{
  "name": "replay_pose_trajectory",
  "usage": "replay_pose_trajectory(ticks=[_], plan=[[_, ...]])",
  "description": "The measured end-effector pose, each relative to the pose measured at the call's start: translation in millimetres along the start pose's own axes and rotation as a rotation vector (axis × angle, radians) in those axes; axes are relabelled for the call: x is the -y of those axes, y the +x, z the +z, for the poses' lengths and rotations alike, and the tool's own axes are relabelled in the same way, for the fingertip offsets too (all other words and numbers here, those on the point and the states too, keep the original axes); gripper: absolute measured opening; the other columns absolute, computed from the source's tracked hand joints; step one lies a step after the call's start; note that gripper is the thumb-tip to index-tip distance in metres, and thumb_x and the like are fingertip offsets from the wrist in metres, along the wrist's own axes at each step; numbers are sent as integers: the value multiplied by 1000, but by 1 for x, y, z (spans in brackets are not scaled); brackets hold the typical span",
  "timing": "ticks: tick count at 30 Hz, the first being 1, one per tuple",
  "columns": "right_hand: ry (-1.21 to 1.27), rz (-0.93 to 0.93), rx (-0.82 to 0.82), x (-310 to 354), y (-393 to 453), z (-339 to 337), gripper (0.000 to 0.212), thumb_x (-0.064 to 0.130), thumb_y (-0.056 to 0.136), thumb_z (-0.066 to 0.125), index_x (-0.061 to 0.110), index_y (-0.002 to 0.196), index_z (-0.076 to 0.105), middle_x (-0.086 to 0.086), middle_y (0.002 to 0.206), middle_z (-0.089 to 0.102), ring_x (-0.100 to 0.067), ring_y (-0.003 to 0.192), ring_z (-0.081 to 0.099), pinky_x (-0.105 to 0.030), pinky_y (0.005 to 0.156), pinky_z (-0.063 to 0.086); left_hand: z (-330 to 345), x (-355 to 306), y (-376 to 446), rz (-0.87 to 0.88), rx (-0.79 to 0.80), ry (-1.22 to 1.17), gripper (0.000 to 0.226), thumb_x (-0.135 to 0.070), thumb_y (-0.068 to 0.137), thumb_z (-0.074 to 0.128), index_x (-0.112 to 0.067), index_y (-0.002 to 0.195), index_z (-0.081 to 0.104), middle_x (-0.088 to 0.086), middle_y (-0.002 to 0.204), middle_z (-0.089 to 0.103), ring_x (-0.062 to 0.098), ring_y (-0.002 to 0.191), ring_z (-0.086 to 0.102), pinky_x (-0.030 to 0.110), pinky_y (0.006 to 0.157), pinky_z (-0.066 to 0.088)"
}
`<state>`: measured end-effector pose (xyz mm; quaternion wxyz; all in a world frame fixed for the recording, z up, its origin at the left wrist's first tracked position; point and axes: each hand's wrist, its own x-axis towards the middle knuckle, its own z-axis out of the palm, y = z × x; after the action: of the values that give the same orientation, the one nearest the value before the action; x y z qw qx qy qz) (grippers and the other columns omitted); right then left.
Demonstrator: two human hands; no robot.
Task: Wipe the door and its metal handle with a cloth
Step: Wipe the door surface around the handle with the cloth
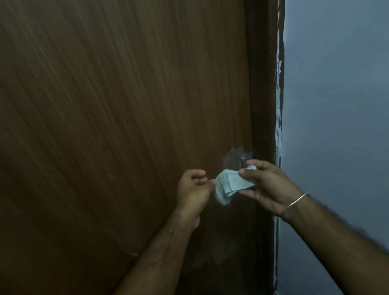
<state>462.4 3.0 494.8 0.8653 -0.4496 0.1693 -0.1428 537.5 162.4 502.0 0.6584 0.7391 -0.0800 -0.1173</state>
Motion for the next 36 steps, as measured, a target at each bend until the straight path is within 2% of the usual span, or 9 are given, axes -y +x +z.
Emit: replay_pose_trajectory(ticks=[3,7,11,15,18,20,25,30,36], plan=[[-176,-114,-112,-7,-3,3,36,3,83,71,19,113,56,-14,120,57,-33,101,65,-42,72,61,8,7,-5,-28,55,-39,12,-24,95,62,-26,106,66,-2,102,71,13,93,69,26,71,54],[-209,-138,-91,-21,-9,11,32,7,89,65,17,117,53,-12,114,59,-30,100,64,-36,65,61,12,12,-6,-237,351,-408,25,-30,97,59,-14,116,67,6,106,77,20,98,74,37,82,58],[-68,-61,-33,-28,-8,12,35,2,93,58,11,125,48,-15,116,57,-32,106,62,-39,75,60,13,21,-2,-250,310,-486,25,-13,93,65,-8,117,68,14,113,74,27,104,72,42,91,58],[-144,-86,-7,-36,-9,9,35,0,90,62,14,120,51,-11,111,63,-29,100,67,-36,67,61,14,25,-3,-271,181,-502,18,-5,91,65,-8,108,69,14,102,77,26,90,75,36,69,62],[-370,-191,-161,-43,-3,6,33,2,85,69,19,110,56,-7,103,68,-21,91,70,-32,66,60,17,25,-1,-259,89,-452,18,-6,92,64,-11,110,66,14,108,72,28,95,73,36,67,62],[-373,-181,-252,-47,1,-2,32,8,83,72,18,111,59,-8,102,70,-22,92,70,-33,73,59,16,23,1,-241,70,-431,18,-7,93,62,-12,111,65,13,110,70,28,97,72,36,67,62],[22,294,70,-71,2,-23,37,41,83,72,17,112,73,-10,111,73,-28,108,66,-45,96,50,16,33,6,-278,132,-378,22,-4,94,59,-14,114,61,13,114,66,31,100,69,39,69,62],[260,359,-56,-91,13,-26,35,6,93,57,-4,127,57,-29,114,65,-37,101,64,-45,87,53,23,65,9,-334,120,-184,27,3,91,60,-14,113,59,14,116,64,29,101,67,36,69,61],[166,412,-30,-73,33,-33,29,-5,92,52,-3,120,59,-30,119,64,-40,113,61,-49,99,48,30,53,43,19,181,390,24,-10,89,67,-29,101,59,-6,103,64,8,88,66,18,61,54]])
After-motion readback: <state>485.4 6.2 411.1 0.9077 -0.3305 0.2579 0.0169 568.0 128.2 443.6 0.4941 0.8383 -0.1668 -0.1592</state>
